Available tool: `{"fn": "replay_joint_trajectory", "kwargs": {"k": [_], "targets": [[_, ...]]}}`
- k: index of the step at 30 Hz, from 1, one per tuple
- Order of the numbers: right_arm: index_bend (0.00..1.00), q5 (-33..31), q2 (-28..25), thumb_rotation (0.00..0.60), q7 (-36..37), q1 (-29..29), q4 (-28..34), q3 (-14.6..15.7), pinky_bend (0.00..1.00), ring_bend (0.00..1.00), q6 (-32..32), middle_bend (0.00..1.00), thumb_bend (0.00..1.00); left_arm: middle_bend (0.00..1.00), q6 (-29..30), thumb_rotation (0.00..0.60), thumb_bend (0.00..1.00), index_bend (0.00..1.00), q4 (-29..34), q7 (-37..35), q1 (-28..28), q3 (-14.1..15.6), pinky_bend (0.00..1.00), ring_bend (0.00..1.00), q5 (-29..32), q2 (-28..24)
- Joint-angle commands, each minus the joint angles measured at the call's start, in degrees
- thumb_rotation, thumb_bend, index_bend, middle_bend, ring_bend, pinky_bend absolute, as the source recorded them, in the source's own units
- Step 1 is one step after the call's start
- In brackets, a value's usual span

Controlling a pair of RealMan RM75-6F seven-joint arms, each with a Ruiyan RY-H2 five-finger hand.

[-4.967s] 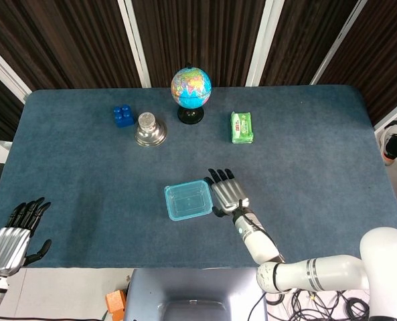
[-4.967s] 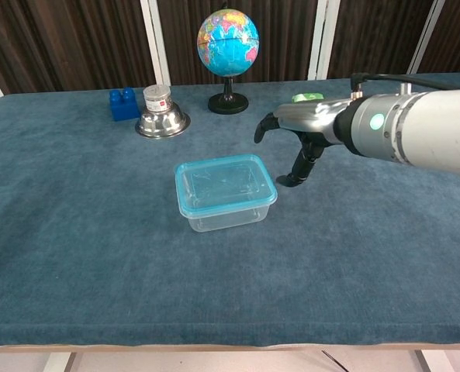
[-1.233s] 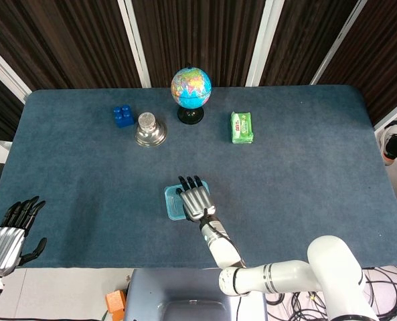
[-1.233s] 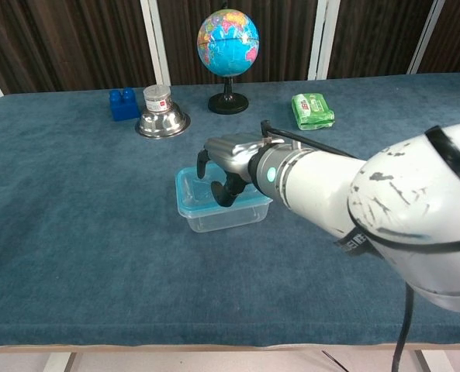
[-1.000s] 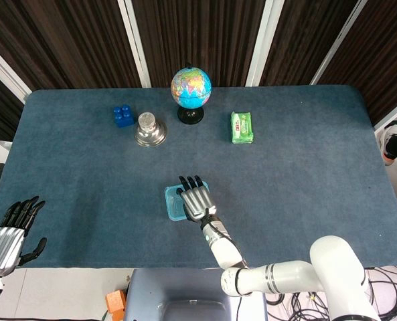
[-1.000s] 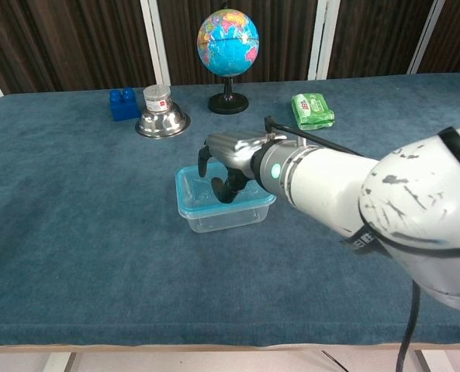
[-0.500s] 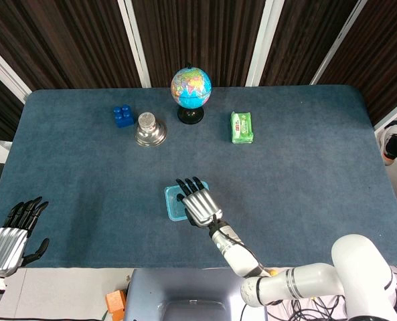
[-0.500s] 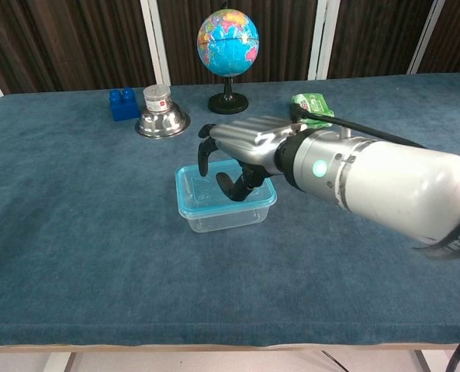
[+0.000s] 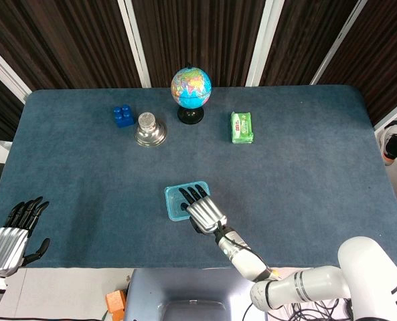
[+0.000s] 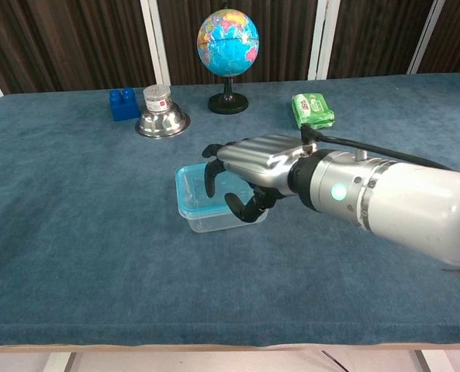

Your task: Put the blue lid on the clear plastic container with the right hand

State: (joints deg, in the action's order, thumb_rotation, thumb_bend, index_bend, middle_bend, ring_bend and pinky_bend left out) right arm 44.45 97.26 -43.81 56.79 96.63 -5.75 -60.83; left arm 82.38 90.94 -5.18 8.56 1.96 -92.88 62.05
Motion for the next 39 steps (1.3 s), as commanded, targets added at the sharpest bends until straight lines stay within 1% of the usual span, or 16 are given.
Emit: {"fn": "replay_joint_trajectory", "kwargs": {"k": [1,8,15,26,39], "targets": [[0.33,0.2,0.2,0.600,0.2,-0.1,-0.1,0.0,0.00,0.00,0.2,0.00,0.64,0.01,0.0,0.600,0.39,0.00,0.0,0.0,0.0,0.0,0.00,0.00,0.0,0.0],[0.33,0.4,1.2,0.600,0.0,0.0,-0.6,-0.3,0.00,0.00,0.7,0.00,0.64,0.01,0.2,0.600,0.39,0.00,0.1,-0.1,-0.1,0.1,0.00,0.00,-0.1,-0.1],[0.32,0.0,2.0,0.600,-0.3,0.1,-1.2,-1.2,0.00,0.00,0.5,0.00,0.64,0.01,0.2,0.600,0.39,0.00,0.0,-0.3,-0.1,0.0,0.00,0.00,0.0,-0.1],[0.32,-1.1,3.6,0.600,-0.8,0.3,-3.3,-1.3,0.00,0.00,1.5,0.00,0.64,0.01,0.1,0.600,0.39,0.00,0.0,-0.1,0.0,0.0,0.00,0.00,0.1,-0.1],[0.33,-0.6,2.9,0.600,-0.8,0.0,-2.4,-1.1,0.00,0.00,1.7,0.00,0.64,0.01,0.2,0.600,0.39,0.00,0.0,-0.2,-0.1,0.0,0.00,0.00,0.1,-0.1]]}}
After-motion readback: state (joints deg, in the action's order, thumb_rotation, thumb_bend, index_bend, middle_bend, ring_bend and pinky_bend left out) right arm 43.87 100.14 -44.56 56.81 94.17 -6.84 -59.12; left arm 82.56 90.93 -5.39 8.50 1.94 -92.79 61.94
